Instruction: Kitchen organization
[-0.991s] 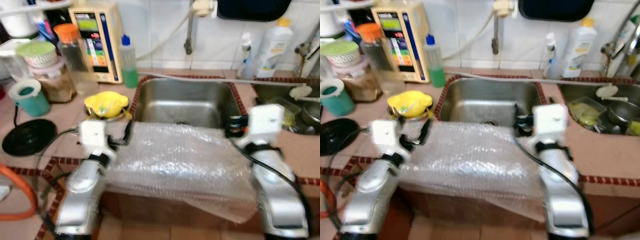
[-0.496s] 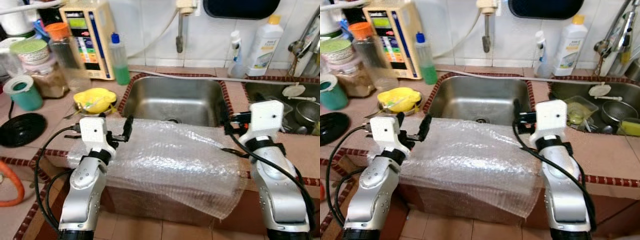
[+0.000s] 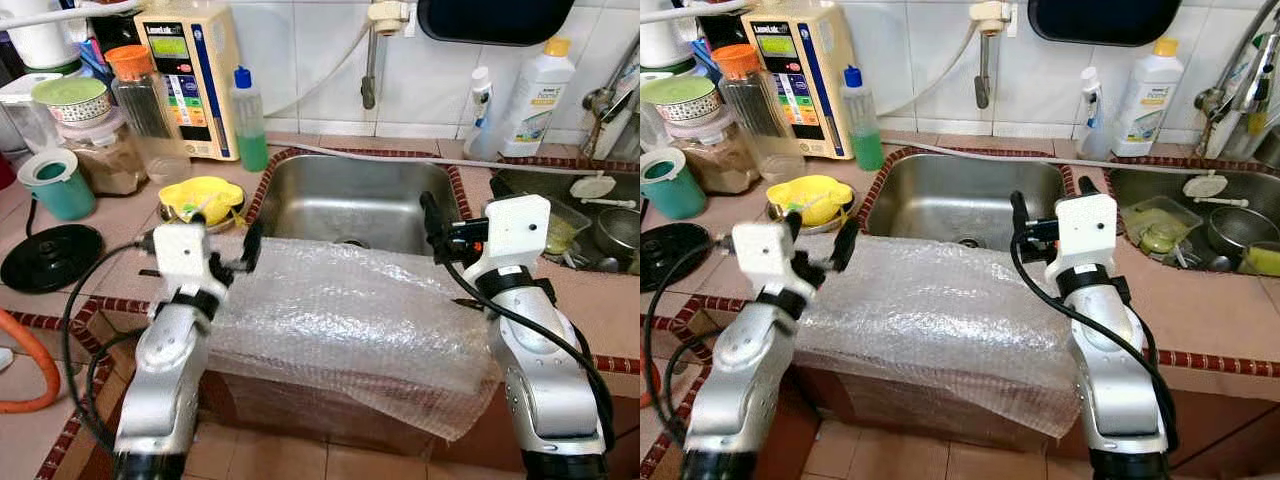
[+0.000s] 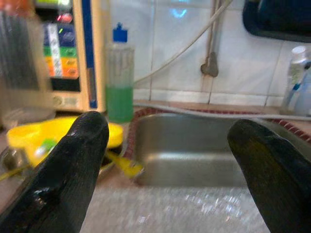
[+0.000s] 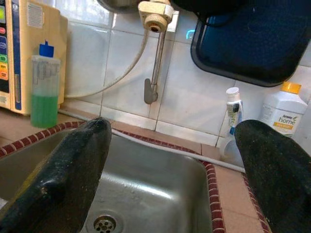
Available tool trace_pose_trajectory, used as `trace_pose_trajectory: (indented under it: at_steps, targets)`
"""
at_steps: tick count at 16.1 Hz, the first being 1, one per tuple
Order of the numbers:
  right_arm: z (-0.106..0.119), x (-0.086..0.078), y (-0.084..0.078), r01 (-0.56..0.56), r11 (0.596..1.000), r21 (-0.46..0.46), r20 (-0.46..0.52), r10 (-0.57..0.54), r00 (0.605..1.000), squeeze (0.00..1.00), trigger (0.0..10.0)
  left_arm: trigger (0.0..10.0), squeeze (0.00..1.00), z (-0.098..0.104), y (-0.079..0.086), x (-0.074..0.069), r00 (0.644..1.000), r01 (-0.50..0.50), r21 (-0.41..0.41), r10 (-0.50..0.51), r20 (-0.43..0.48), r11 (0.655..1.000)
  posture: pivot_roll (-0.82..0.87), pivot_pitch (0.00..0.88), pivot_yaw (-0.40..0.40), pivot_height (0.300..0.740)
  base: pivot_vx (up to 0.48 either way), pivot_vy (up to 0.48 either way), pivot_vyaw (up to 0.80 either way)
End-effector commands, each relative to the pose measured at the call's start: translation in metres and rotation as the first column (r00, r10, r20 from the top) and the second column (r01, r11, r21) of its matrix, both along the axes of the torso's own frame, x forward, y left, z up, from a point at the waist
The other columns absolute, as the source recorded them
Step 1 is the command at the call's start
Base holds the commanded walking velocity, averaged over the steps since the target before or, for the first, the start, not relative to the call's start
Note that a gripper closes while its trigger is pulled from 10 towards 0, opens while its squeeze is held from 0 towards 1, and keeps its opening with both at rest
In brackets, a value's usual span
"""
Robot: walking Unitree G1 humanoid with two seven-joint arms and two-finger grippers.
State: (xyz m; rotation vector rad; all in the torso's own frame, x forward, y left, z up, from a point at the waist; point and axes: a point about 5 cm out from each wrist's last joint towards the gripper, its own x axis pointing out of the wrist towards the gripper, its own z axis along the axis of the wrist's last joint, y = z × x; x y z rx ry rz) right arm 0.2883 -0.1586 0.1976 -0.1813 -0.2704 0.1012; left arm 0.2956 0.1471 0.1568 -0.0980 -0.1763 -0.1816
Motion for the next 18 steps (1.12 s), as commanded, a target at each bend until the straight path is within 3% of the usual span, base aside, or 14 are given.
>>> trace_pose_trajectory:
  at_steps: [1, 3, 7, 11, 15, 18]
  targets:
    - [0.006, 0.001, -0.004, 0.019, 1.000, 0.012, 0.020, -0.019, 1.000, 0.00, 10.0, 10.0, 0.00, 0.008, -0.002, 0.003, 1.000, 0.002, 0.008, -0.002, 0.028, 1.000, -0.02, 0.000, 0.052, 0.740, 0.000, 0.000, 0.00]
    - [0.011, 0.001, -0.003, 0.002, 1.000, 0.010, 0.038, -0.002, 0.999, 0.00, 10.0, 10.0, 0.00, 0.022, -0.005, 0.004, 0.998, 0.012, 0.000, -0.012, 0.068, 1.000, -0.01, 0.000, 0.056, 0.740, 0.000, 0.000, 0.00]
    - [0.009, 0.000, -0.008, 0.025, 1.000, 0.014, 0.035, -0.025, 0.999, 0.00, 10.0, 10.0, 0.00, 0.012, -0.007, 0.002, 0.999, 0.023, 0.010, -0.024, 0.032, 1.000, -0.03, 0.000, 0.069, 0.740, 0.000, 0.000, 0.00]
    - [0.004, -0.011, -0.014, 0.083, 0.996, 0.015, 0.031, -0.083, 0.996, 0.00, 10.0, 10.0, 0.00, 0.007, -0.012, -0.002, 0.996, 0.091, -0.015, -0.091, 0.005, 0.996, -0.06, 0.000, 0.104, 0.740, 0.000, 0.000, 0.00]
    - [0.012, -0.007, -0.027, 0.109, 0.994, -0.020, 0.059, -0.108, 0.992, 0.00, 10.0, 10.0, 0.00, 0.007, -0.021, 0.007, 0.996, 0.086, -0.018, -0.085, 0.020, 0.996, -0.10, 0.000, 0.097, 0.740, 0.000, 0.000, 0.00]
    - [0.014, -0.002, -0.018, 0.075, 0.997, -0.015, 0.063, -0.074, 0.995, 0.00, 10.0, 10.0, 0.00, 0.010, -0.014, 0.009, 0.999, 0.041, -0.038, -0.039, 0.032, 0.998, -0.08, 0.000, 0.069, 0.740, 0.000, 0.000, 0.00]
